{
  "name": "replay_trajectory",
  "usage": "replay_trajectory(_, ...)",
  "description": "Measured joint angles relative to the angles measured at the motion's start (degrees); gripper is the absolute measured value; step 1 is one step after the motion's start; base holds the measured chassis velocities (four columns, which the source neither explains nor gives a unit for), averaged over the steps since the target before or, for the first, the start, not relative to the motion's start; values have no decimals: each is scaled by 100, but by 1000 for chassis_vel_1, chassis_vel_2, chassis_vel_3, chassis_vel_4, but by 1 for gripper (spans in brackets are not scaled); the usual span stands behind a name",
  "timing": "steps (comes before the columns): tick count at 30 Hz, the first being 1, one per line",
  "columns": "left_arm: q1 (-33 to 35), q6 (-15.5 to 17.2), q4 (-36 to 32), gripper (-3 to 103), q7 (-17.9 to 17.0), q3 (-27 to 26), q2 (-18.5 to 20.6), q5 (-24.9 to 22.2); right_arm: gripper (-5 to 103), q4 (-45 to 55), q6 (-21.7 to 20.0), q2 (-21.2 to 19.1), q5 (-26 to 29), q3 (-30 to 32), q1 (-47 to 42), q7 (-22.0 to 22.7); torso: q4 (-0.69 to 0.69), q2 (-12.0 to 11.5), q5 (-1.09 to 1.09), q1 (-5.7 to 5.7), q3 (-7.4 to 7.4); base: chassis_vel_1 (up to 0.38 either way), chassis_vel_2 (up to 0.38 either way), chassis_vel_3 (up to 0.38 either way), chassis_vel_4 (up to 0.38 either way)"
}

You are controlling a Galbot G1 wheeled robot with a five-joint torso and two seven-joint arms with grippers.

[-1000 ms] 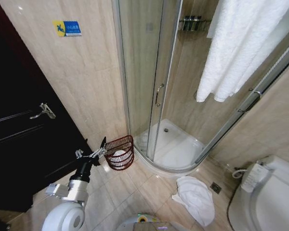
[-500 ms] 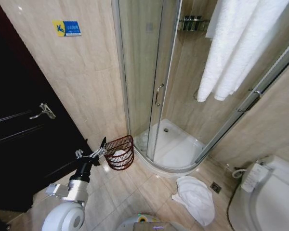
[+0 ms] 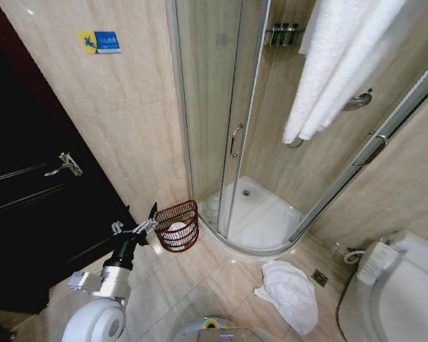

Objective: Discard the used towel into the hamper.

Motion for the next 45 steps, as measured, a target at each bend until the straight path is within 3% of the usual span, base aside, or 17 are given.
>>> replay_trajectory(5,0,0,0,100,0,0,0,0,31,43,1,67,-15,-44,44,-28,0,0,0,0,0,0,0,0,0)
replay_trajectory(9,0,0,0,100,0,0,0,0,15,64,1,92,-23,-55,60,-38,0,0,-1,0,0,0,0,0,0)
replay_trajectory(11,0,0,0,100,0,0,0,0,15,64,1,92,-23,-55,61,-39,0,0,-1,0,0,0,0,0,0)
replay_trajectory(15,0,0,0,100,0,0,0,0,4,42,-1,94,-22,-55,67,-62,0,0,-1,0,0,0,0,0,0)
replay_trajectory(30,0,0,0,100,0,0,0,0,4,182,-41,298,-31,-120,113,-120,1,0,-3,0,-1,0,0,0,0)
replay_trajectory(39,0,0,0,100,0,0,0,0,4,1303,-332,1172,-188,-342,353,18,0,1,1,-1,-1,0,0,0,0)
replay_trajectory(45,0,0,0,100,0,0,0,0,4,1723,-446,1546,-277,-392,364,95,0,0,-1,-1,-1,0,0,0,0)
